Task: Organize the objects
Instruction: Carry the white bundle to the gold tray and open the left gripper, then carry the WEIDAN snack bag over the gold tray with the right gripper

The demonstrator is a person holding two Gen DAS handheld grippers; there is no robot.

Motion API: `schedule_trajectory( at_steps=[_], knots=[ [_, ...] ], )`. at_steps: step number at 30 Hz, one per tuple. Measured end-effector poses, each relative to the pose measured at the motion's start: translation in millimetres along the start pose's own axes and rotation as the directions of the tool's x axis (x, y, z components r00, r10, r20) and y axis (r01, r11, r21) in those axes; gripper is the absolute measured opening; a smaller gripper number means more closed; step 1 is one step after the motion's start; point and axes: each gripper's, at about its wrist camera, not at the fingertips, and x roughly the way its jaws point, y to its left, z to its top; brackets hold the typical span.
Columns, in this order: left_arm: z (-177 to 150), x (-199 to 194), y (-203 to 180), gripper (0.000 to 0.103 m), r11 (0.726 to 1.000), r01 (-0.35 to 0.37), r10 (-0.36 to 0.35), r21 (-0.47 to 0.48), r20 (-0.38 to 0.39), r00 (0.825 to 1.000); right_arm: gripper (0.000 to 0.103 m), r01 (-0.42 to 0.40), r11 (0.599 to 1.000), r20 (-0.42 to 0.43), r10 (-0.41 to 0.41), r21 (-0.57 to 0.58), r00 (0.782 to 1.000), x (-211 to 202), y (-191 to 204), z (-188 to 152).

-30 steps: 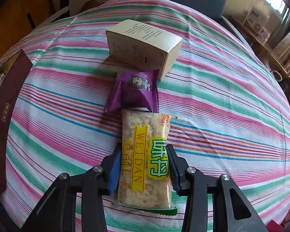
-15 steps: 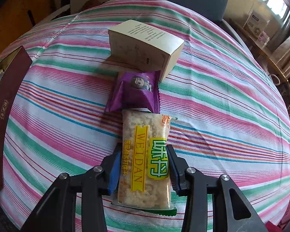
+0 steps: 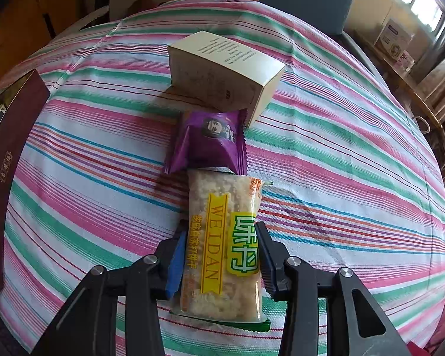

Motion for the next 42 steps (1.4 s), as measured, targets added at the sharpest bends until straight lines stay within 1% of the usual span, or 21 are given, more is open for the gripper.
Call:
schedule_trajectory(
  at_steps=[4, 7, 11, 13, 18, 19, 22, 25, 26, 34, 42],
  knots=[
    [-13.9, -31.6, -4.3, 0.039, 0.999, -0.032, 0.029, 0.04, 0.079, 0.996, 0.044, 0.001, 1.0, 0.001, -0.001, -0.002, 1.0, 2.9, 2.2, 0.1],
    [-32.9, -57.9, -8.8, 0.04, 0.996, -0.037, 0.027, 0.078, 0.131, 0.991, 0.044, 0.002, 1.0, 0.001, -0.002, -0.002, 1.0, 1.8, 1.5, 0.0],
    [-61.6, -80.0, -15.2, 0.04, 0.992, -0.04, 0.022, 0.12, 0.151, 0.988, 0.043, 0.006, 1.0, 0.003, -0.006, -0.007, 1.0, 1.1, 0.1, 0.7],
    [-76.9, -90.9, -18.1, 0.04, 0.989, -0.054, 0.03, 0.137, 0.171, 0.985, 0.042, 0.01, 1.0, 0.004, -0.01, -0.011, 1.0, -0.5, 7.5, -0.5],
    [-98.8, -110.1, -22.7, 0.04, 0.982, -0.071, 0.035, 0.175, 0.199, 0.979, 0.04, 0.01, 1.0, 0.005, -0.01, -0.01, 1.0, -1.3, 7.1, 3.3],
    [-101.3, -113.0, -24.2, 0.04, 0.98, -0.075, 0.036, 0.187, 0.206, 0.978, 0.04, 0.013, 1.0, 0.006, -0.013, -0.01, 1.0, -10.3, 15.5, -4.0],
    [-106.7, -118.9, -26.5, 0.04, 0.975, -0.087, 0.039, 0.206, 0.224, 0.974, 0.04, 0.019, 1.0, 0.008, -0.019, -0.013, 1.0, -4.8, 20.4, -9.9],
    [-110.4, -121.8, -26.6, 0.04, 0.975, -0.079, 0.031, 0.207, 0.226, 0.974, 0.04, 0.023, 1.0, 0.01, -0.023, -0.015, 1.0, -4.7, 21.5, -10.2],
    [-110.8, -122.1, -26.1, 0.04, 0.975, -0.075, 0.028, 0.207, 0.225, 0.974, 0.04, 0.024, 1.0, 0.01, -0.024, -0.015, 1.0, 4.2, 20.8, -7.8],
    [-120.0, -125.6, -26.8, 0.04, 0.972, -0.069, 0.017, 0.223, 0.225, 0.974, 0.04, 0.027, 1.0, 0.012, -0.027, -0.013, 1.0, 8.8, 21.2, -6.5],
    [-122.2, -128.6, -22.3, 0.04, 0.974, -0.07, 0.02, 0.215, 0.227, 0.974, 0.039, 0.041, 0.999, 0.013, -0.041, -0.006, 0.999, 3.5, 27.2, -7.8]
  ],
)
